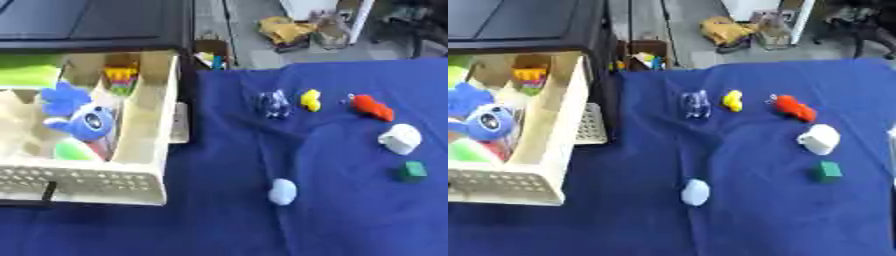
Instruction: Pick up objects from table and place into drawer.
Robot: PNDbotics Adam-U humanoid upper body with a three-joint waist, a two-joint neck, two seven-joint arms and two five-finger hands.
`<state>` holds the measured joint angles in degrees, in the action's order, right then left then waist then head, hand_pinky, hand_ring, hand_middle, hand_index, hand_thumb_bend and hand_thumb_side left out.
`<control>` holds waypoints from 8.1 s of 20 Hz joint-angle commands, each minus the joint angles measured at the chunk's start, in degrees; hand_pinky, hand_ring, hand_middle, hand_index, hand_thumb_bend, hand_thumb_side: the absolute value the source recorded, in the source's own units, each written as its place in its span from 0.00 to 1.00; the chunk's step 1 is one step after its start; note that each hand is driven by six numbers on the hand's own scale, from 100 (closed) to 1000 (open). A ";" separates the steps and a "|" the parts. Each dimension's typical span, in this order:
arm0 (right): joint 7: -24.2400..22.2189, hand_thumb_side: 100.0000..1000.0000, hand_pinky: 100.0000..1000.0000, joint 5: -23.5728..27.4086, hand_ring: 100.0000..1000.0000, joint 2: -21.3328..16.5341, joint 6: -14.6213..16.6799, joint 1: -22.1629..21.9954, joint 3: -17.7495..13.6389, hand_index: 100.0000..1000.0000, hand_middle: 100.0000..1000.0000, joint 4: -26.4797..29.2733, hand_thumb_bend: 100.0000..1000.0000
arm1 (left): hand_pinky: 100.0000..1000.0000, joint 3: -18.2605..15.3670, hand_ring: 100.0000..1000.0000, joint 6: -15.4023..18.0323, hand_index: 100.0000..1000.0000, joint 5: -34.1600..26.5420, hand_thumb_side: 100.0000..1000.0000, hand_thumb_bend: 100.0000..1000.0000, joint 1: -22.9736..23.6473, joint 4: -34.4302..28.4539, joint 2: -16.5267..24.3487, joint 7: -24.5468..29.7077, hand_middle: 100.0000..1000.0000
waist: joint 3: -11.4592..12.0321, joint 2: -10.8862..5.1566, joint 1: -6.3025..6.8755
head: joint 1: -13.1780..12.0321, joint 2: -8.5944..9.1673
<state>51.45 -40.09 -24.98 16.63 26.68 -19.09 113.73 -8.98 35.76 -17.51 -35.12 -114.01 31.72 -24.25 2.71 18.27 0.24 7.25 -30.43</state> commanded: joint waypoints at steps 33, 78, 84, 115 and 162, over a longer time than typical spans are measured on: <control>-40.46 1.00 0.78 5.44 0.77 -30.26 -37.79 9.04 10.26 0.87 0.67 -0.02 0.44 | 0.32 0.72 0.44 -0.56 0.67 -1.00 0.99 0.10 -1.04 -0.59 1.75 1.83 0.51 | 1.55 -2.66 -0.87 | 5.49 -1.95; -81.78 0.94 0.89 -18.67 0.95 -21.72 -27.17 35.02 23.99 0.99 0.88 -60.21 0.66 | 0.31 1.57 0.43 -1.57 0.67 -1.88 0.99 0.09 -1.21 -0.59 1.62 3.10 0.51 | 2.77 -3.40 -0.79 | 6.67 -1.75; -82.33 0.91 0.89 -19.94 0.96 -20.84 -27.86 34.50 23.59 0.98 0.89 -62.16 0.67 | 0.31 1.54 0.43 -1.56 0.67 -1.91 0.99 0.09 -1.33 -0.59 1.51 3.15 0.51 | 2.99 -3.17 -0.69 | 6.64 -1.56; -79.42 0.29 0.87 -11.14 0.91 -20.05 -34.30 28.94 20.78 0.96 0.78 -65.01 0.47 | 0.31 1.39 0.43 -1.76 0.67 -1.60 0.99 0.08 -1.57 -0.59 0.86 2.73 0.52 | 3.28 -2.21 0.03 | 6.54 -0.24; -80.63 0.32 0.90 -4.25 0.92 -26.71 -30.97 23.40 21.95 0.96 0.81 -57.17 0.23 | 0.30 1.38 0.42 -1.77 0.68 -1.20 0.99 0.07 -1.65 -0.59 1.23 2.67 0.52 | 3.30 -1.87 0.17 | 8.22 -0.67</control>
<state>-28.50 -44.23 -49.37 -14.66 49.09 3.18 56.49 -7.22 34.00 -18.75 -35.90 -114.01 31.29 -21.56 6.01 17.58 0.42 15.00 -30.96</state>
